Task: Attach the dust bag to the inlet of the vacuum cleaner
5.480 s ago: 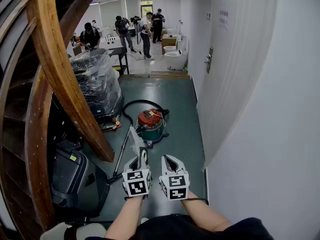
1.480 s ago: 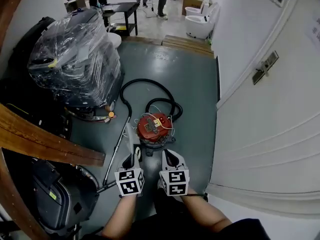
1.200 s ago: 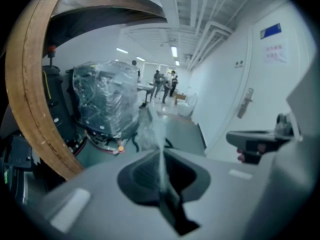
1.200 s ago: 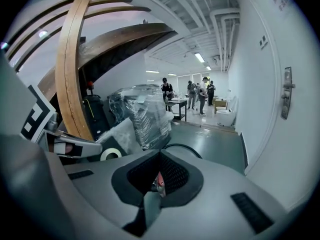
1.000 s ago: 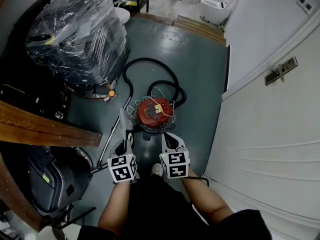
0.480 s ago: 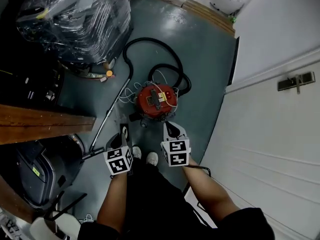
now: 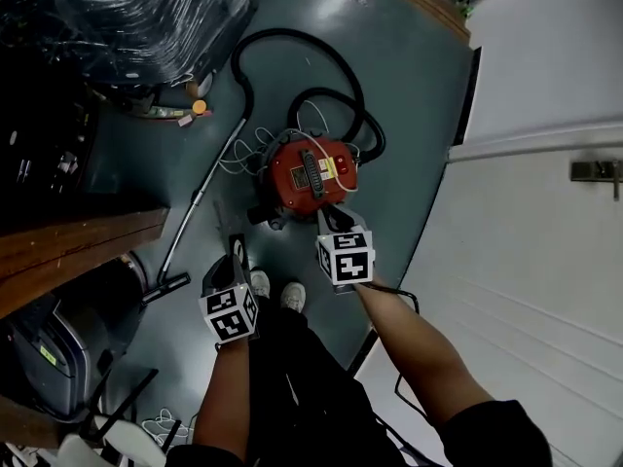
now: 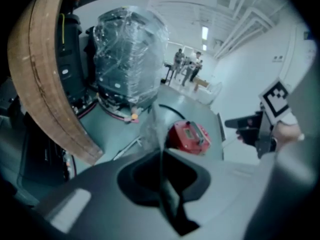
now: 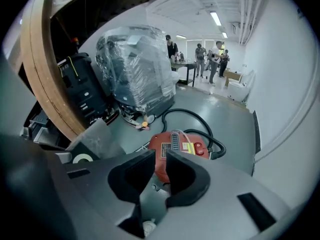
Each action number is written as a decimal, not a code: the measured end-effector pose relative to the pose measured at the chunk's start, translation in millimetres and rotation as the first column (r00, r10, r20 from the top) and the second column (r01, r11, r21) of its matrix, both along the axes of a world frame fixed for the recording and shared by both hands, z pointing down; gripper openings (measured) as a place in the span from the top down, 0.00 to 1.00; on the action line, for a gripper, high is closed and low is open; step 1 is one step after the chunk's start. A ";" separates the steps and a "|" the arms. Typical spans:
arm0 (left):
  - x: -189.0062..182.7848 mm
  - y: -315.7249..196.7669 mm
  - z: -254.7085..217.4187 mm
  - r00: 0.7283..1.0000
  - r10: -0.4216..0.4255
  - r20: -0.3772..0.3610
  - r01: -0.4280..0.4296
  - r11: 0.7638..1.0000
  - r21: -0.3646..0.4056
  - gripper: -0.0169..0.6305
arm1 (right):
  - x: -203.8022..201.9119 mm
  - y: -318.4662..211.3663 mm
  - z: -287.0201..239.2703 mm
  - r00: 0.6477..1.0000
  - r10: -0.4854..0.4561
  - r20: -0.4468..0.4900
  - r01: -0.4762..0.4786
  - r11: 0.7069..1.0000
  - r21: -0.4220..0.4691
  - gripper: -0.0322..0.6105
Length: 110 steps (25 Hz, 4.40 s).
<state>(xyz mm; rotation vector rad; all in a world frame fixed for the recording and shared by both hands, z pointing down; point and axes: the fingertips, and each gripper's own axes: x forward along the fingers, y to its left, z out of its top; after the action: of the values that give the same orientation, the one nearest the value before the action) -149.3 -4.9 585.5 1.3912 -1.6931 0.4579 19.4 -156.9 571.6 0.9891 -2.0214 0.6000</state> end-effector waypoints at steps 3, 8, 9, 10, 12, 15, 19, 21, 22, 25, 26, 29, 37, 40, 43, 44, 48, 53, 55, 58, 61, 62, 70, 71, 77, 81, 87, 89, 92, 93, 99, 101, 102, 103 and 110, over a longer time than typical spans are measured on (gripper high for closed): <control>-7.2 -2.1 33.0 1.000 -0.021 -0.015 0.020 1.000 -0.014 0.95 | -4.4 -17.5 40.0 0.999 -0.014 -0.036 0.013 1.000 -0.021 0.82; -6.3 -7.2 78.3 0.999 -0.025 -0.038 0.024 0.999 -0.029 0.95 | -2.6 -43.4 93.9 0.994 -0.024 -0.108 0.023 1.000 -0.009 0.73; -4.6 -8.6 85.6 0.999 -0.023 -0.043 0.022 0.999 -0.030 0.95 | -1.2 -47.9 101.8 0.993 -0.016 -0.118 0.016 1.000 -0.002 0.72; -2.9 -10.2 92.7 0.999 -0.024 -0.046 0.023 0.999 -0.031 0.95 | -0.1 -51.7 109.5 0.992 -0.009 -0.125 0.009 1.000 0.001 0.72; -0.3 -14.5 107.2 0.999 -0.031 -0.044 0.030 0.999 -0.033 0.95 | 1.2 -56.1 124.8 0.991 -0.009 -0.131 0.008 1.000 -0.003 0.72; 1.5 -23.0 127.8 0.998 -0.052 -0.030 0.050 0.998 -0.044 0.95 | 1.6 -58.9 141.0 0.988 -0.050 -0.147 0.053 0.998 0.017 0.73; 4.3 -32.0 147.0 0.995 -0.085 -0.047 0.083 0.996 -0.045 0.95 | 0.5 -59.6 139.6 0.971 -0.080 -0.226 0.102 0.991 0.091 0.76; 3.0 -31.3 155.9 0.992 -0.111 -0.053 0.109 0.993 -0.047 0.95 | 0.0 -57.6 140.0 0.963 -0.077 -0.259 0.104 0.990 0.096 0.78; 1.2 -30.9 160.2 0.990 -0.128 -0.056 0.126 0.991 -0.048 0.95 | -0.1 -57.5 140.2 0.963 -0.077 -0.259 0.104 0.990 0.094 0.78; -4.4 -29.6 170.7 0.983 -0.173 -0.062 0.170 0.984 -0.052 0.95 | 0.2 -57.3 140.5 0.967 -0.098 -0.234 0.123 0.988 0.095 0.78; -5.3 -29.7 173.3 0.981 -0.181 -0.064 0.178 0.983 -0.052 0.95 | 0.1 -57.0 140.9 0.967 -0.107 -0.229 0.131 0.987 0.094 0.78; -4.3 -33.4 179.6 0.981 -0.183 -0.065 0.180 0.982 -0.051 0.95 | -0.4 -57.5 141.2 0.965 -0.115 -0.235 0.138 0.987 0.086 0.78; 7.7 -42.8 182.8 0.985 -0.156 -0.068 0.154 0.987 -0.036 0.94 | -0.2 -55.9 141.9 0.962 -0.119 -0.246 0.141 0.987 0.072 0.78; 8.5 -43.3 184.0 0.986 -0.156 -0.066 0.154 0.988 -0.033 0.94 | -0.8 -56.3 142.5 0.964 -0.117 -0.240 0.138 0.988 0.075 0.78; 1.7 -45.4 184.5 0.972 -0.214 -0.093 0.213 0.977 -0.020 0.95 | -0.1 -56.3 141.3 0.962 -0.114 -0.248 0.138 0.987 0.078 0.78; -1.4 -46.5 185.2 0.966 -0.237 -0.104 0.237 0.971 -0.018 0.95 | -0.2 -56.2 141.4 0.962 -0.115 -0.248 0.138 0.987 0.077 0.78; -7.4 -54.9 188.3 0.950 -0.279 -0.140 0.280 0.960 -0.018 0.95 | -0.8 -56.2 142.4 0.962 -0.119 -0.244 0.139 0.988 0.068 0.78; -8.1 -61.1 190.0 0.936 -0.306 -0.176 0.305 0.952 -0.030 0.95 | -0.7 -56.4 141.9 0.961 -0.115 -0.250 0.135 0.989 0.065 0.78; -7.4 -62.0 190.1 0.932 -0.310 -0.188 0.309 0.950 -0.035 0.95 | -0.8 -56.1 141.9 0.962 -0.114 -0.250 0.134 0.989 0.063 0.78; -5.1 -64.3 191.0 0.919 -0.320 -0.230 0.320 0.947 -0.040 0.94 | -1.0 -56.0 142.0 0.962 -0.113 -0.248 0.130 0.990 0.052 0.78; -3.6 -66.2 191.2 0.916 -0.318 -0.243 0.316 0.948 -0.049 0.94 | -2.5 -56.2 142.7 0.961 -0.117 -0.251 0.131 0.991 0.038 0.78; -1.8 -67.4 191.3 0.915 -0.315 -0.252 0.313 0.948 -0.051 0.94 | -2.7 -56.0 142.9 0.961 -0.120 -0.251 0.132 0.991 0.031 0.78; 2.5 -73.0 195.9 0.921 -0.294 -0.257 0.285 0.956 -0.071 0.93 | -2.4 -56.0 142.8 0.965 -0.115 -0.235 0.125 0.992 0.027 0.78; 2.3 -73.2 195.9 0.925 -0.286 -0.249 0.277 0.958 -0.072 0.93 | -2.6 -55.8 142.9 0.966 -0.117 -0.232 0.127 0.991 0.029 0.78; 17.2 -81.9 200.3 0.966 -0.171 -0.193 0.158 0.984 -0.083 0.92 | -1.7 -56.0 142.0 0.968 -0.116 -0.225 0.128 0.991 0.040 0.78; 18.1 -82.2 202.5 0.963 -0.177 -0.202 0.164 0.983 -0.077 0.90 | -2.1 -55.5 142.0 0.968 -0.121 -0.218 0.132 0.990 0.039 0.78; 17.1 -81.1 204.5 0.952 -0.147 -0.267 0.129 0.988 -0.085 0.92 | -0.9 -56.3 142.8 0.970 -0.111 -0.217 0.124 0.991 0.047 0.78; 15.4 -77.6 205.1 0.939 -0.148 -0.311 0.127 0.988 -0.088 0.92 | -1.2 -56.1 142.8 0.969 -0.109 -0.221 0.123 0.991 0.049 0.78; 18.5 -73.4 206.9 0.906 -0.187 -0.379 0.157 0.982 -0.110 0.93 | 0.2 -56.1 142.6 0.969 -0.107 -0.224 0.122 0.991 0.053 0.78; 19.7 -73.1 207.0 0.894 -0.206 -0.398 0.172 0.978 -0.120 0.93 | 1.0 -56.3 142.7 0.968 -0.106 -0.226 0.121 0.991 0.054 0.78; 26.2 -73.2 206.0 0.903 -0.207 -0.377 0.164 0.976 -0.142 0.93 | 3.5 -57.5 143.0 0.965 -0.123 -0.232 0.137 0.990 0.043 0.78; 33.0 -73.1 202.9 0.950 -0.104 -0.295 0.069 0.989 -0.127 0.93 | 5.0 -57.0 143.1 0.965 -0.127 -0.230 0.140 0.989 0.041 0.78; 37.1 -73.7 201.3 0.966 -0.047 -0.254 0.017 0.993 -0.121 0.93 | 5.5 -56.7 143.1 0.965 -0.128 -0.229 0.141 0.989 0.042 0.78; 39.9 -74.6 200.8 0.971 -0.021 -0.238 -0.008 0.993 -0.119 0.93 | 5.6 -56.8 143.2 0.965 -0.129 -0.228 0.143 0.989 0.044 0.78; 46.8 -86.0 205.1 0.677 -0.389 -0.625 0.331 0.919 -0.214 0.90 | 6.1 -57.2 143.2 0.965 -0.136 -0.224 0.148 0.988 0.035 0.78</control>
<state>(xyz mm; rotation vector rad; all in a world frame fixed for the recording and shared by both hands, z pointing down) -102.5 -90.9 790.6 0.9452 -1.2755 -0.1896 25.5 -214.1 714.8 0.8895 -1.8975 0.3466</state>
